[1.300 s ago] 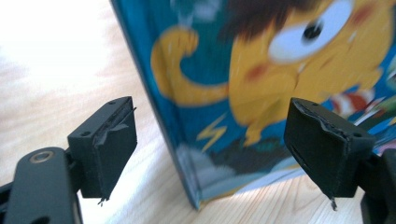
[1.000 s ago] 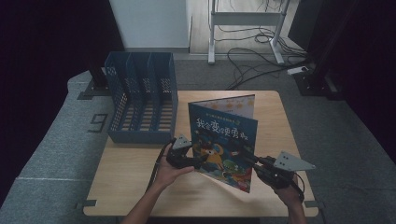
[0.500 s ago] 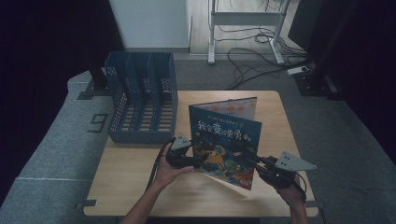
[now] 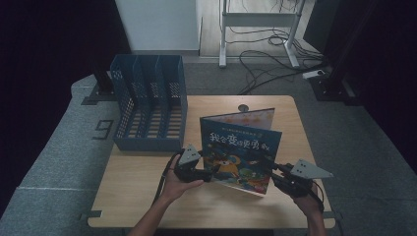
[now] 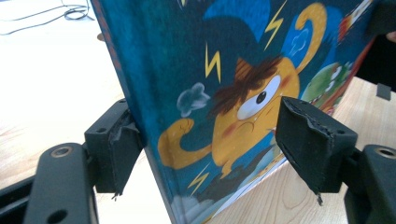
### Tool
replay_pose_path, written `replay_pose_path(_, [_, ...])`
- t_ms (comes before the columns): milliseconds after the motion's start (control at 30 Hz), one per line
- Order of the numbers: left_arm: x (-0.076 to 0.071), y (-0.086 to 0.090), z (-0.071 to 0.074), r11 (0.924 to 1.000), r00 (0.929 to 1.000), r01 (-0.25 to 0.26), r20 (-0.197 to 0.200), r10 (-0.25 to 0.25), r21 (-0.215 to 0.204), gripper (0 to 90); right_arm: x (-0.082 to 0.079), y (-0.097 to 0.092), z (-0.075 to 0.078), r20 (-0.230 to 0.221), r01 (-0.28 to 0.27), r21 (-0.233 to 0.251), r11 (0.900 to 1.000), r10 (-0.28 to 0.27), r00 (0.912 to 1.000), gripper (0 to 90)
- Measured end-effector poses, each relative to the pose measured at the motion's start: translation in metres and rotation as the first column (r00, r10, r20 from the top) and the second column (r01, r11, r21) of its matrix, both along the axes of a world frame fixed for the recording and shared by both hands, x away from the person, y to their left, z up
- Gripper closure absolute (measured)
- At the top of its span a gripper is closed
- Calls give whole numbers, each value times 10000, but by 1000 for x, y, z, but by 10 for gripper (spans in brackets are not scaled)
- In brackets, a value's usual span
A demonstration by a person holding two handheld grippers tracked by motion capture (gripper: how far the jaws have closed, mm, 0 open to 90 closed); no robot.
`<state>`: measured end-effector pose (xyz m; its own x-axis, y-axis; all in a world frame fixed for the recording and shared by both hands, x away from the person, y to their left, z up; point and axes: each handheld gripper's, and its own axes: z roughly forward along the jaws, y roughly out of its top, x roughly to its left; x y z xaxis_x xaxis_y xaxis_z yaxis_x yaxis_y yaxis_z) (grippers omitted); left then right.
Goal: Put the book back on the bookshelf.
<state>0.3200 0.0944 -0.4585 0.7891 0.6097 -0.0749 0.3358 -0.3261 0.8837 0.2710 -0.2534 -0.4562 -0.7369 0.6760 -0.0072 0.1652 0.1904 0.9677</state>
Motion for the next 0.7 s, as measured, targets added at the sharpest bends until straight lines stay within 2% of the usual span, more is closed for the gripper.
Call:
replay_pose_path(367, [-4, -2, 12, 9996, 9983, 245, 530, -237, -142, 261, 6, -2, -7, -172, 185, 214, 9996, -181, 9997, 631])
replay_pose_path(567, [-10, -3, 16, 9982, 9960, 461, 777, -430, -390, 357, 9, -1, -10, -275, 353, 277, 9990, -346, 9990, 596])
replay_pose_path(700, [-13, -7, 18, 9995, 9946, 269, 1010, -253, -144, 377, 9, 1, -10, -275, 420, 316, 9986, -411, 9988, 569])
